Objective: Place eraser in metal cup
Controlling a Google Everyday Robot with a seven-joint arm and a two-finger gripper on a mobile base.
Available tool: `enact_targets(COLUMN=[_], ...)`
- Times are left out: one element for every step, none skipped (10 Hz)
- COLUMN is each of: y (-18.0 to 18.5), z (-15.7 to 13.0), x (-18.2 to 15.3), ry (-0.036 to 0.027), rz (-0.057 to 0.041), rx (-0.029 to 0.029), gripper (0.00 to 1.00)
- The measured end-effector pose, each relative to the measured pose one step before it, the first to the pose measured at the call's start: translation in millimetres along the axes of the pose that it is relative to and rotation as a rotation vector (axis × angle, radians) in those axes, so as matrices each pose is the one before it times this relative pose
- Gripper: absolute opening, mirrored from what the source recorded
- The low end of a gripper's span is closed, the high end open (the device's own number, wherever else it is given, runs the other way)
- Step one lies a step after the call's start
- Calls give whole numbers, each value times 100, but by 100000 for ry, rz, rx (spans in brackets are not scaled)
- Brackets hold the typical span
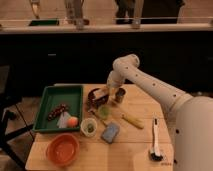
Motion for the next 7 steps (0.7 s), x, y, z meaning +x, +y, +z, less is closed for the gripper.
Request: enact_targets(y=[-228,-318,-282,-225,-232,-203,-181], z=[-262,-381,-297,-141,-98,-87,-94], x=[388,541,564,272,288,340,237], ry=[443,684,826,268,287,411,324], rz=[1206,1597,1621,969,922,1000,845], rx=[1242,1749,1573,1106,1132,1054,851], gripper=[0,0,0,0,0,0,0])
